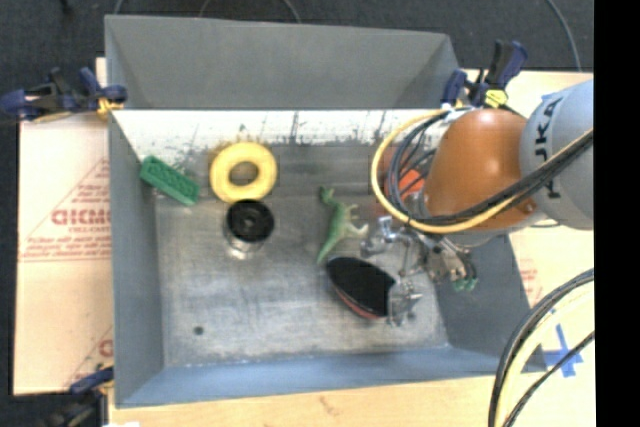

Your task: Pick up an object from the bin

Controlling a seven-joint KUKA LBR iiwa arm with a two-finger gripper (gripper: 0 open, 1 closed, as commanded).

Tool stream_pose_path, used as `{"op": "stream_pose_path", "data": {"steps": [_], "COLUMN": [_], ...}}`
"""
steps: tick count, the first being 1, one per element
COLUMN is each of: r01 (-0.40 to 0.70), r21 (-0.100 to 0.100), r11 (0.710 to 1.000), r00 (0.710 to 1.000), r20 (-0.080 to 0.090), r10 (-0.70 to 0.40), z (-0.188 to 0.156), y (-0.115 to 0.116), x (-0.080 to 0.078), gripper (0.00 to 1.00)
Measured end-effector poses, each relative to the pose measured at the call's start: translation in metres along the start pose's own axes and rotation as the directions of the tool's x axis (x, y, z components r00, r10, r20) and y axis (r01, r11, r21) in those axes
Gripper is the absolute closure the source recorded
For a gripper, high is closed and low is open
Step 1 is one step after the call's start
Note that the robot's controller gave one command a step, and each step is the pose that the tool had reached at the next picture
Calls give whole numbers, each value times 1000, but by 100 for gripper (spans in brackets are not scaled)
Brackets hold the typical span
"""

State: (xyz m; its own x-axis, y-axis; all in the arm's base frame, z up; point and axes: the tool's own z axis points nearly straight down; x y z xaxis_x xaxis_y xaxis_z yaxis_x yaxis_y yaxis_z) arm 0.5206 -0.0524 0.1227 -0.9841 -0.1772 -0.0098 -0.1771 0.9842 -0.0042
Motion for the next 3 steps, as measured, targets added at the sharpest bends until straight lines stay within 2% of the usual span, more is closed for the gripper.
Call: {"op": "stream_pose_path", "data": {"steps": [1, 2, 3], "r01": [-239, -238, -289], "r21": [-2, -2, -2], "r11": [971, 971, 957], "r00": [971, 971, 957], "r20": [-5, -5, -6], "r10": [239, 238, 289], "z": [40, 40, -104], "y": [25, 25, 20], "x": [-6, -6, -24], "gripper": [100, 100, 100]}}
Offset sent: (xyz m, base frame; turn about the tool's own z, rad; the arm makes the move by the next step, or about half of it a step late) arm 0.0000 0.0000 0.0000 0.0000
